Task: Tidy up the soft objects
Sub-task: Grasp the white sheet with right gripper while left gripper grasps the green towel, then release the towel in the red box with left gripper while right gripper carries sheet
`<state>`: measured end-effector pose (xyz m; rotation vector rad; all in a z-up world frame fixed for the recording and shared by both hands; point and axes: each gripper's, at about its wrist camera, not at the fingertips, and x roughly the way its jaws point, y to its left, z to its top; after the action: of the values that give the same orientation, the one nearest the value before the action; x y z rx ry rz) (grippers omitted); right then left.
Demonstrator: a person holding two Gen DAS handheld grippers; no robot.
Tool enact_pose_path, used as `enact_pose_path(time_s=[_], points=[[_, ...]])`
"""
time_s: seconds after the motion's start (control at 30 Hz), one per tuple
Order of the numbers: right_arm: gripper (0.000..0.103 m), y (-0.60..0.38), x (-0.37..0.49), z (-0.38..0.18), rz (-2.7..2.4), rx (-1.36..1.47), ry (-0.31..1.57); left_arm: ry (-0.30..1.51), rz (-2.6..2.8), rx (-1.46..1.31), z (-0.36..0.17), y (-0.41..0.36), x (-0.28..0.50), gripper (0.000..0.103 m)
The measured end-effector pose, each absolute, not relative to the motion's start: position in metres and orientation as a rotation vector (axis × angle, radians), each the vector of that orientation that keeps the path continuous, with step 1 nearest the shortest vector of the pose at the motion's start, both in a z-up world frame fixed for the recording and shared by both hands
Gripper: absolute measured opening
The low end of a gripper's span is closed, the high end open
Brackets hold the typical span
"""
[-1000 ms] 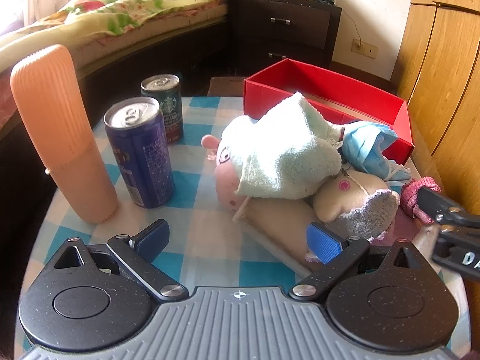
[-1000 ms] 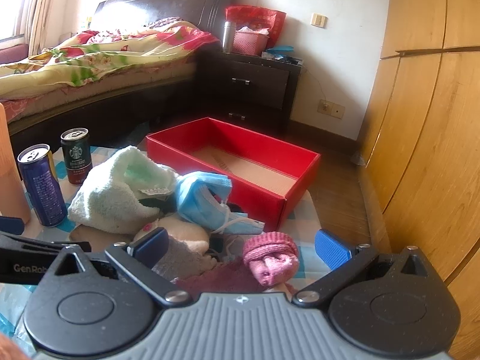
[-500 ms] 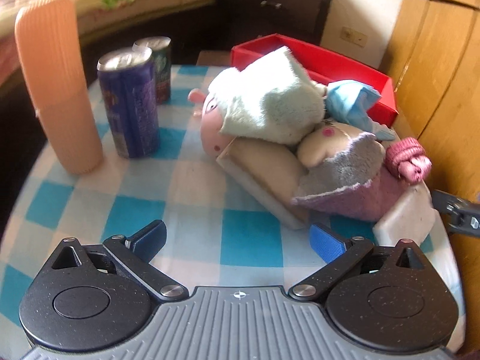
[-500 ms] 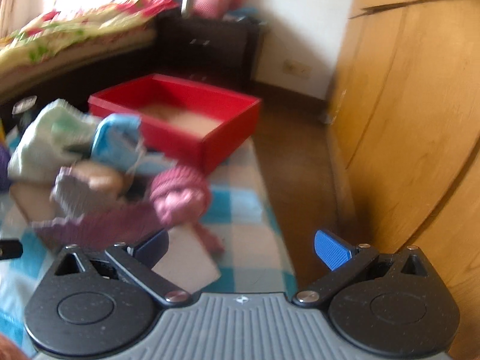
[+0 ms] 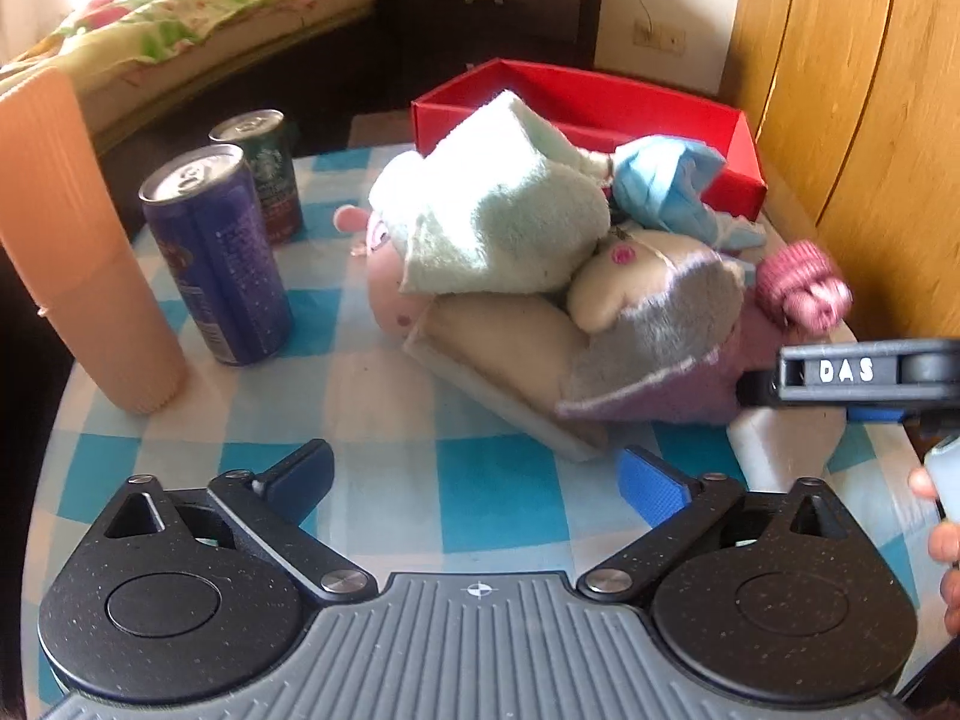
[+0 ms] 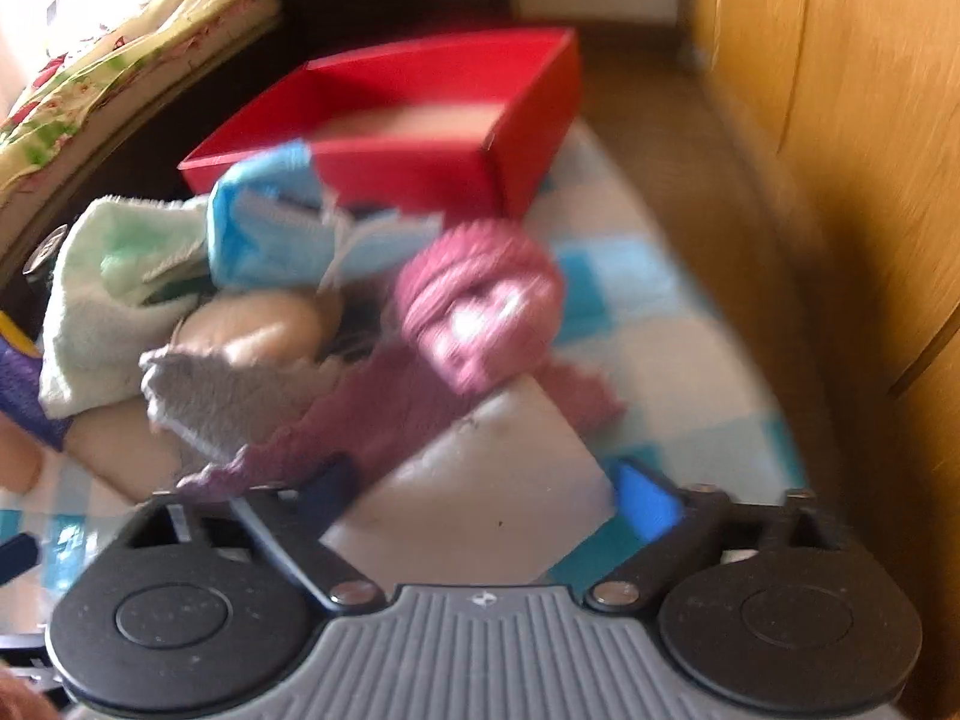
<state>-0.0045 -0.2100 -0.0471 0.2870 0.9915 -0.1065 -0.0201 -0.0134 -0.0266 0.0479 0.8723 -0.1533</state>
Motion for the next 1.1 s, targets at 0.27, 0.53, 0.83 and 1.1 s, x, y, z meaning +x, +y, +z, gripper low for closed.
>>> enact_pose_path(time_s=[0.27, 0.53, 0.83, 1.1], points=[[0.048, -0.226, -0.036, -0.023, 0.016, 0.385, 0.955, 0.752, -0.215, -0.084, 0.006, -0.002, -0.012, 0.096], [0.048, -0.219, -0.051, 0.001, 0.171, 0.357, 0.922, 0.725, -0.151, -0.082, 0.026, -0.010, 0.052, 0.093], [0.048, -0.196, -0.109, -0.003, 0.307, 0.231, 0.943, 0.843, -0.149, 0.034, -0.005, -0.031, 0.088, 0.052], [0.050, -0.208, -0.108, 0.005, 0.306, 0.259, 0.921, 0.868, -0.134, 0.032, 0.002, -0.023, 0.085, 0.021]])
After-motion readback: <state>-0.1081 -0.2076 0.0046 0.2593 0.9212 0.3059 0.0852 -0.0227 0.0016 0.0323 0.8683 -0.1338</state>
